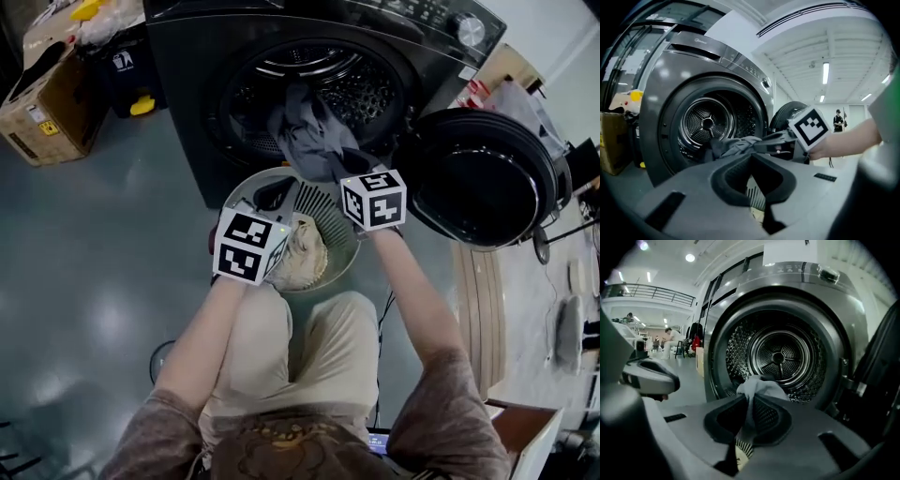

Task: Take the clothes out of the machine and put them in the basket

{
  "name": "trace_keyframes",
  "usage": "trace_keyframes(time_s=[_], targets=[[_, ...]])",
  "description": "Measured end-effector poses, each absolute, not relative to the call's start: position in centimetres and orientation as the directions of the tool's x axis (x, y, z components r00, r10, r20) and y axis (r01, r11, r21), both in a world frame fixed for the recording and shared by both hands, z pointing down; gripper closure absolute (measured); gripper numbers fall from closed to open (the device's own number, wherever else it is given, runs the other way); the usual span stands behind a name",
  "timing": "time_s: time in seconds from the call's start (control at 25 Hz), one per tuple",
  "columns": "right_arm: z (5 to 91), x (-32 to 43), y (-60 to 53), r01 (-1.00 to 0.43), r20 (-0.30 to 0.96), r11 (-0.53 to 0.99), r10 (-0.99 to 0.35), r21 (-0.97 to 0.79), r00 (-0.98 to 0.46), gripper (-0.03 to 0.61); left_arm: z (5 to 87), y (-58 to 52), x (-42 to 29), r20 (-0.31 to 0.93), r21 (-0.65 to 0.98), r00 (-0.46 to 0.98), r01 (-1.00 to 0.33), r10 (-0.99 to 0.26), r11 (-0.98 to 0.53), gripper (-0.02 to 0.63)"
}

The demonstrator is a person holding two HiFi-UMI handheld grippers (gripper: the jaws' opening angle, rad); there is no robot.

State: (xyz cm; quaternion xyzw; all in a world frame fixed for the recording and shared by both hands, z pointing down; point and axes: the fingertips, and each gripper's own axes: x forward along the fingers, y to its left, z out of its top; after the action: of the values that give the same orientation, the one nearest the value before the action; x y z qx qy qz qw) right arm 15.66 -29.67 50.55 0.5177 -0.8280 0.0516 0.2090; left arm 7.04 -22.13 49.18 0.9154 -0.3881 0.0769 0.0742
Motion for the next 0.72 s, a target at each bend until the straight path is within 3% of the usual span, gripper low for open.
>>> trace_keyframes(time_s=[0.72], targets=[[50.2,16.9,-17.9,-0.883,0.383,0.469,-0.814,-0.009,-0.437,0.561,48.5,-22.2,7.6,0.176,0.012,0.631,-0.769,-0.755,-0.64,0.607]])
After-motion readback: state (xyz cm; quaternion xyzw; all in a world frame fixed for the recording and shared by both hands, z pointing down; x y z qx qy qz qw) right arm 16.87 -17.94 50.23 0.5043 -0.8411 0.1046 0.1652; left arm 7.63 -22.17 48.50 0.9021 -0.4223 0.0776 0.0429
